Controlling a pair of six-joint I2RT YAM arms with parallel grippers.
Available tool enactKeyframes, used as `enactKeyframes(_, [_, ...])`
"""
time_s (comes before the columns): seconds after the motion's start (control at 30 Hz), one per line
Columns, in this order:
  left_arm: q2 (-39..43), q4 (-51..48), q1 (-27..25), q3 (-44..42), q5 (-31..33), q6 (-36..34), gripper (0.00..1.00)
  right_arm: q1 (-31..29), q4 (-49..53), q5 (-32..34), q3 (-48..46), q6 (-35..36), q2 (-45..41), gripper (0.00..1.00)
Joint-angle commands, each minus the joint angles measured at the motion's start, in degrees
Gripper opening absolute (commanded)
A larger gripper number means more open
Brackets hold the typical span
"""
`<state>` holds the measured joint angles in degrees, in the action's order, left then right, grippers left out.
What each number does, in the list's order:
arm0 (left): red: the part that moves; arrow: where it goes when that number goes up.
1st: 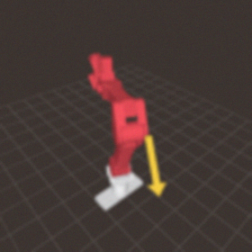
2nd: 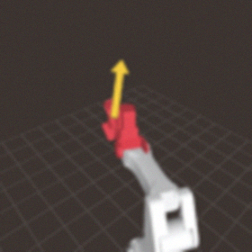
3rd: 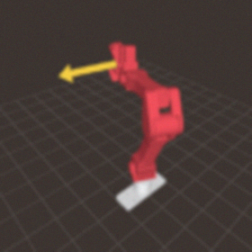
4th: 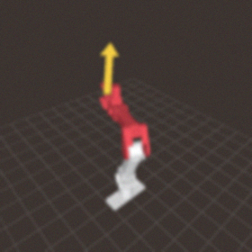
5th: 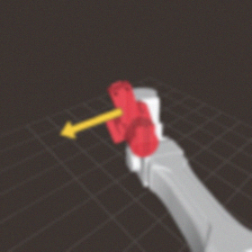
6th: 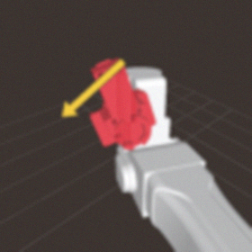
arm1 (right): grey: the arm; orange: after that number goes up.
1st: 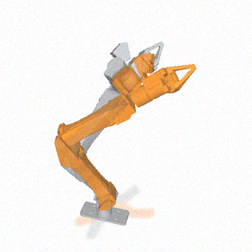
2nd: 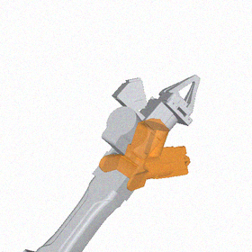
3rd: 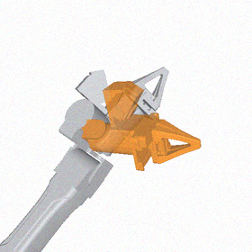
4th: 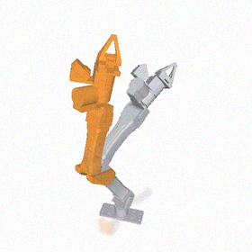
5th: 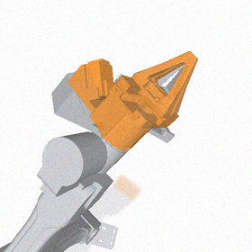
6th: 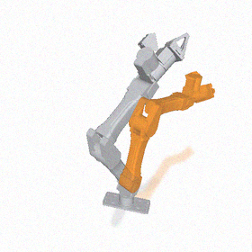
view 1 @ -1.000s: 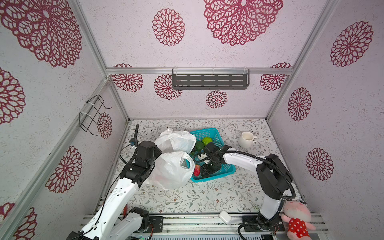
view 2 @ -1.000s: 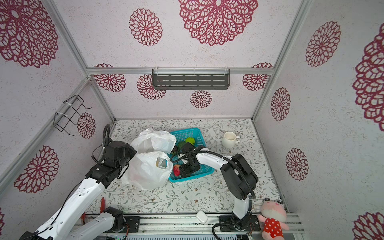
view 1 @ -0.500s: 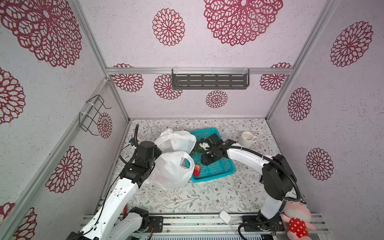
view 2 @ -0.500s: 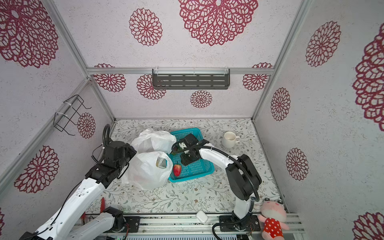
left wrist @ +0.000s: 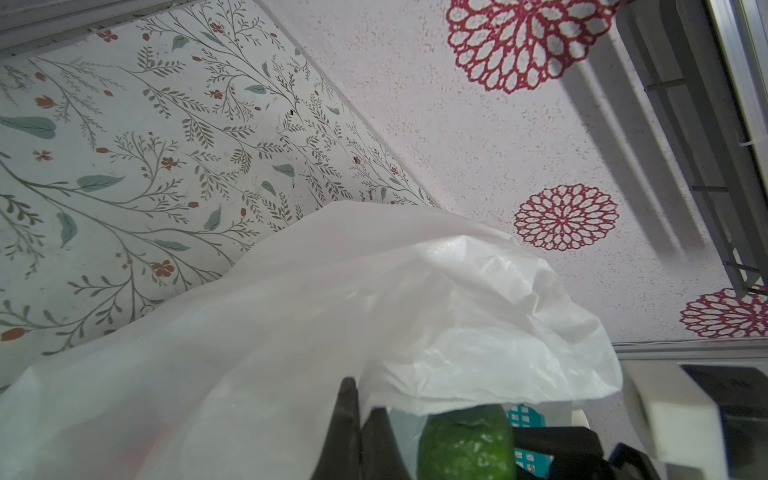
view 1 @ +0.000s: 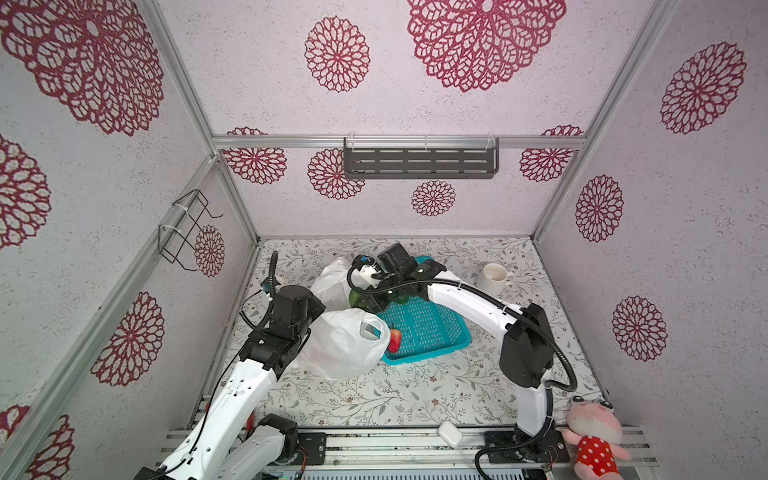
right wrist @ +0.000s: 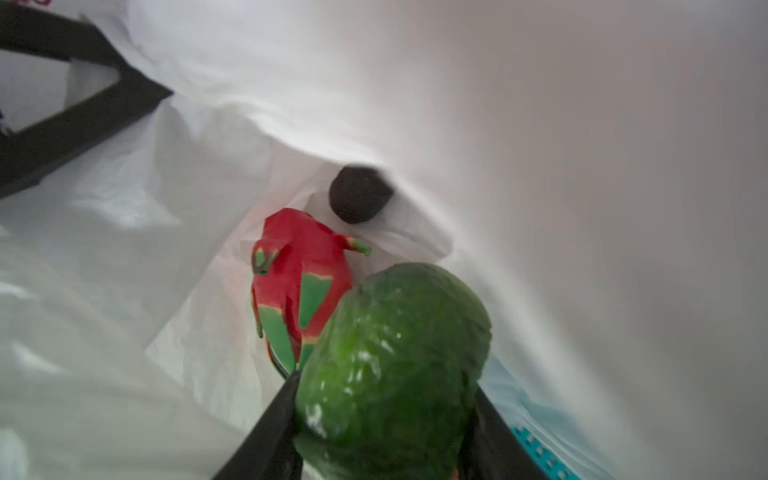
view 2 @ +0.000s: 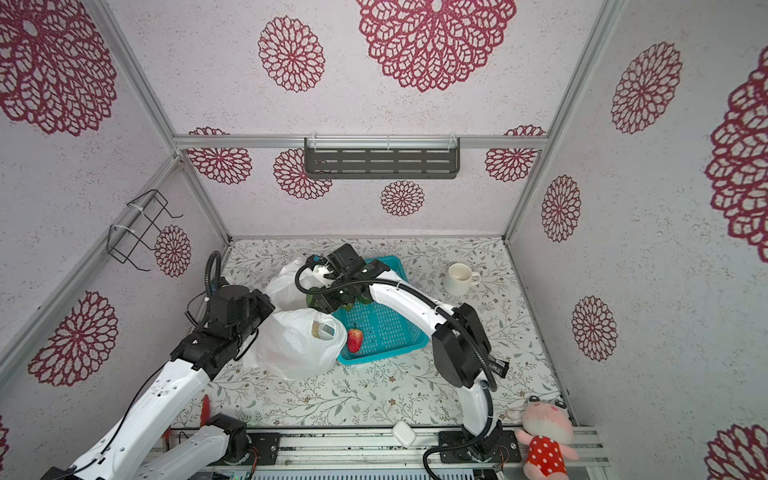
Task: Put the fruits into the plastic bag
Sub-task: 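Lift the dark green fruit and carry it into the white bag, then open the right gripper inside the bag to release the green fruit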
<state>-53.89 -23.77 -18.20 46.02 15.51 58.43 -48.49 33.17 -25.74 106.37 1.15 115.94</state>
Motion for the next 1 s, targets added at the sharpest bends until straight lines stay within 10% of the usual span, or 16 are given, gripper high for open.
enactKeyframes(0.0, [0.8, 1.5, -0.3, -0.4, -0.9, -1.3, 0.00, -1.7, 2.4, -4.4, 4.9, 2.3, 1.9, 0.47])
enactKeyframes(0.33, [2.0, -1.1, -0.3, 0.6, -0.4, -0.6, 0.00, -2.7, -12.1, -7.9, 5.4, -6.9, 7.3, 0.61])
enactKeyframes(0.7, [5.9, -5.3, -0.3, -0.8, 6.0, 4.3, 0.00, -0.7, -37.0, -9.3, -12.8, -14.6, -5.6, 0.92])
enactKeyframes(0.97, [4.4, -5.7, -0.1, 0.1, 8.0, 5.8, 0.00, 4.7, -45.5, -8.4, -24.5, -18.6, -16.6, 0.95])
